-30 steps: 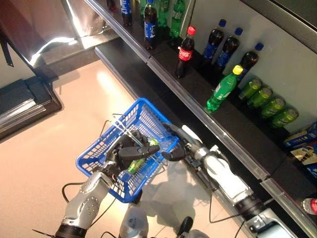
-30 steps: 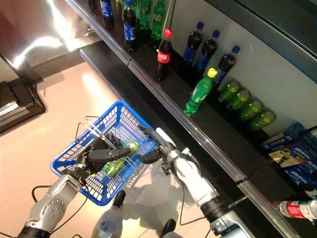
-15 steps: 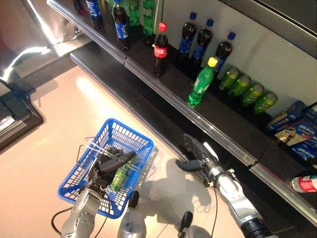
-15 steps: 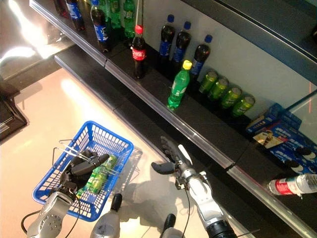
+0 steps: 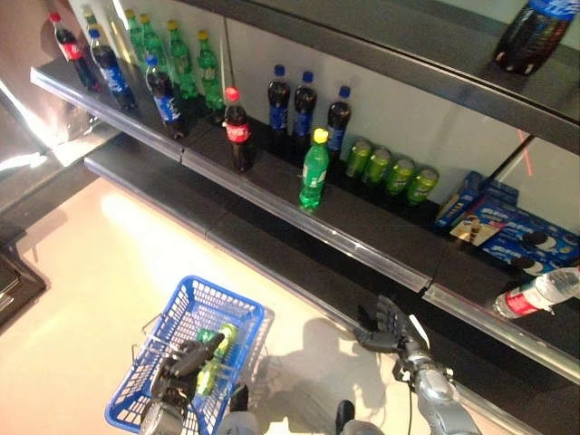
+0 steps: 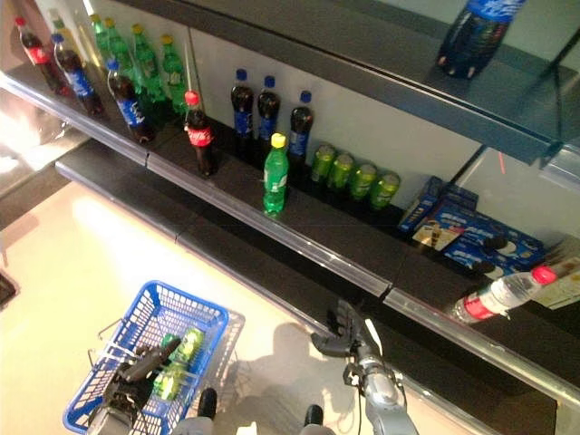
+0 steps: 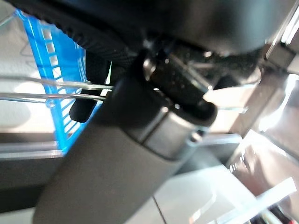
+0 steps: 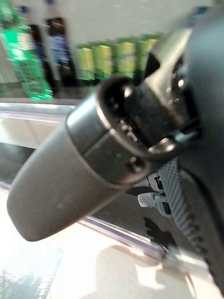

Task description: Pick up the drink and place into the basket.

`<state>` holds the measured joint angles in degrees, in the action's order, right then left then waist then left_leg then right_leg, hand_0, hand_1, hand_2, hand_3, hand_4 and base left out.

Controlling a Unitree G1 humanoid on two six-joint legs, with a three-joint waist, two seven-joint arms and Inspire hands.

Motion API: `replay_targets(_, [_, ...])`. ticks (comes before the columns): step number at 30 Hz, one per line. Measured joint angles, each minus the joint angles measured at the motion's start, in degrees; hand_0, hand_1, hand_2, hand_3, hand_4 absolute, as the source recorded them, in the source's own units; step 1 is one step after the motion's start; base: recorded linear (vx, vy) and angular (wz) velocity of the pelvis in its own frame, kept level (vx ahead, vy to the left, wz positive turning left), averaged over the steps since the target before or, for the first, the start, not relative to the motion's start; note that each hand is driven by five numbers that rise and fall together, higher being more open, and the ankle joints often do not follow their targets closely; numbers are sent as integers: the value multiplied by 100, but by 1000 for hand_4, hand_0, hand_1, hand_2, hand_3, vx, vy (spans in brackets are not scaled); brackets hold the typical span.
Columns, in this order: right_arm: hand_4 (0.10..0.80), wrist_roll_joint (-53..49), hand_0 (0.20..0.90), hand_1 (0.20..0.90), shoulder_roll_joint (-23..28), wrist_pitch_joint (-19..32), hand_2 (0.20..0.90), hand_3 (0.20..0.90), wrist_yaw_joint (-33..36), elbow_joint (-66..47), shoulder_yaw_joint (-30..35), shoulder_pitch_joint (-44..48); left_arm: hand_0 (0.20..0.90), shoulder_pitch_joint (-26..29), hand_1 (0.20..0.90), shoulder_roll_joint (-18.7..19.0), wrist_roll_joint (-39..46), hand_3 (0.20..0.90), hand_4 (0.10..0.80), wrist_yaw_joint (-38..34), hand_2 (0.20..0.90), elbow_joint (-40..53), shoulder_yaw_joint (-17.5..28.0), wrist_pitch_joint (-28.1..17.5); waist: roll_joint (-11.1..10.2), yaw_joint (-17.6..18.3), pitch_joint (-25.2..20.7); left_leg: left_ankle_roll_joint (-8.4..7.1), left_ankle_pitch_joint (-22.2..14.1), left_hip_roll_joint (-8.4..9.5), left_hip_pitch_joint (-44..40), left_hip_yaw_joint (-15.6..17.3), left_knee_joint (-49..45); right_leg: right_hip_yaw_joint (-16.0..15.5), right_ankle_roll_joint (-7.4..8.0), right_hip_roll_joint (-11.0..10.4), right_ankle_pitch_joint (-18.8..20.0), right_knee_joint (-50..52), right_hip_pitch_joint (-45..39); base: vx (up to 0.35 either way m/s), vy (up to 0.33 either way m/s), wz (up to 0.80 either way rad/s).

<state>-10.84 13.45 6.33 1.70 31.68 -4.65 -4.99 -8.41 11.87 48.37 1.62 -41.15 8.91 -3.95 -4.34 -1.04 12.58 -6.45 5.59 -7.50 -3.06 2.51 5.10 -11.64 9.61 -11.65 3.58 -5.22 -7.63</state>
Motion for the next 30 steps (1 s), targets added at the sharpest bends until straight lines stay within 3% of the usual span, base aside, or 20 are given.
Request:
replay_targets(6, [800,-67,900,900,-1,145,900,900,94,1321,42,22,300,145,300,-23,-27,200,100,-116,300,-1099,99,-56,33,122,-480,-26,-38,-54,-7,60,22,106,-56,55,-33,-5,59,2,-6,-9])
replay_targets(15, [800,-50,900,900,30,428,900,900,86,2980,344,-36,300,344,300,0,-163,200,100,9,300,-2381,480,-108,232,125,-764,-68,-72,-128,-153,140,25,145,-94,118,-70,-7,-9,3,-6,-4])
replay_targets(22, [800,-52,900,900,72,424,900,900,-13,3793,590,-53,300,342,300,0,-214,200,100,219,300,-2760,495,-144,395,115,-1044,-99,-98,-184,-165,138,25,146,-121,175,-98,-7,-16,0,0,0])
replay_targets(30, [800,-341,900,900,159,233,900,900,-567,3973,680,-66,300,365,300,7,-250,200,100,387,300,-2883,482,-143,410,113,-1056,-104,-102,-181,-169,114,25,144,-124,176,-103,-6,-23,0,0,0])
